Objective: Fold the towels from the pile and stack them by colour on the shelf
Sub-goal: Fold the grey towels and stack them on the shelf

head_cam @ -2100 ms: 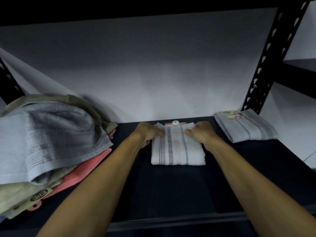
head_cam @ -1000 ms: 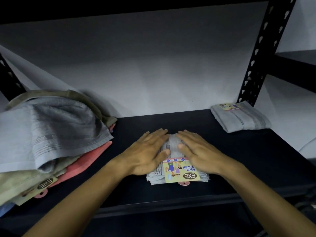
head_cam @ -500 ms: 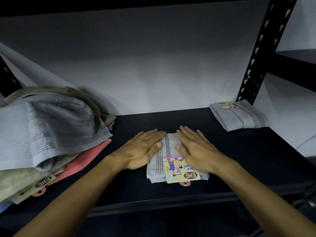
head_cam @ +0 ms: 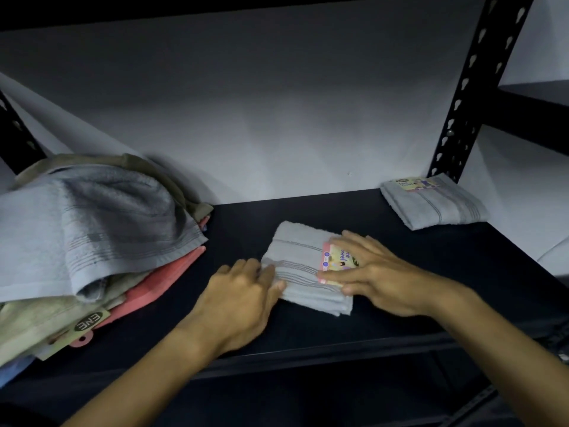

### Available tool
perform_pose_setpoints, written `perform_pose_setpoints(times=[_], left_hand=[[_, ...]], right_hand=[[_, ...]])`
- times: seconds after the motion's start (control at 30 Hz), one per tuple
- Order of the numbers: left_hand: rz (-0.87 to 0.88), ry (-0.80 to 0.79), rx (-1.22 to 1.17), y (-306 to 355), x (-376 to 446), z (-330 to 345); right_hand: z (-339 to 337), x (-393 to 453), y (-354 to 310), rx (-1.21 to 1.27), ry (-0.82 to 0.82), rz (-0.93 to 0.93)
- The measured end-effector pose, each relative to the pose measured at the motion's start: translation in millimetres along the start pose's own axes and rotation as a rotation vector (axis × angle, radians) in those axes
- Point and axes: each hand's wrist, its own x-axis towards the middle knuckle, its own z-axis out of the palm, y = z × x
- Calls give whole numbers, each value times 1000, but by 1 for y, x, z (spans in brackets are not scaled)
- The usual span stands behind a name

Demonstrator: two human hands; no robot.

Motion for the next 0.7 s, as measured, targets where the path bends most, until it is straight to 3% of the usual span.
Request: perform_pose_setpoints(times=[0.1,0.2,0.33,0.43,0.53,0.6,0.7], left_hand=[[52,155,46,29,-13,-4],[81,173,43,47,-10,-12],[27,173,-135,20,17,-18],[7,-85,-397,-17,37,-11],[81,-282,-377,-29,43,-2],[97,-278,-320,-30,33,7],[101,-149,-197,-21,12,14]], right_hand=[[-16,3,17,45,2,62],[-18,0,9,391,195,93],[3,-16,-18,50,495,-16],[21,-15,-51,-17,574,-37],[40,-9,-57,-172,561,-78],[42,-10,-50,-160,551,-78],[37,-19,-32,-169,566,-68]])
